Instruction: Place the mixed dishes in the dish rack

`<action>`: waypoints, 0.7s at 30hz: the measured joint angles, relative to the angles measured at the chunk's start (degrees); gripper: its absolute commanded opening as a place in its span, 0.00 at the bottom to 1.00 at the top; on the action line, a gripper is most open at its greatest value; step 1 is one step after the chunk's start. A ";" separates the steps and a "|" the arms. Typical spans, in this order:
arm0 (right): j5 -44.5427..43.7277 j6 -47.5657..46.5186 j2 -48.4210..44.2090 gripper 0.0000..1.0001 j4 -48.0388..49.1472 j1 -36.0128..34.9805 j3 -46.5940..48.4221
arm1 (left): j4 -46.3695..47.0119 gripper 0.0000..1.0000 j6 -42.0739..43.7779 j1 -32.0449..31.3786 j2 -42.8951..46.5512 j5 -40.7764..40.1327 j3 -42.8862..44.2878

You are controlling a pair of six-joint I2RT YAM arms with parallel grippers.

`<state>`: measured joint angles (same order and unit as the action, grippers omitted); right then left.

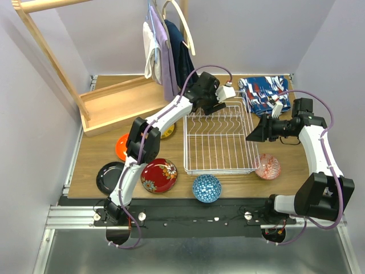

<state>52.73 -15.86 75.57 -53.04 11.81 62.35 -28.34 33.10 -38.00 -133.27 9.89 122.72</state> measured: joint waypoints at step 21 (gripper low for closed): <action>-0.48 0.00 0.09 0.66 0.02 0.31 0.00 | -6.08 0.47 -8.37 1.46 -4.74 9.09 14.51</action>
<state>52.25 -15.86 75.66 -53.01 12.12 62.35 -34.41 24.73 -36.53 -138.02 18.98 137.23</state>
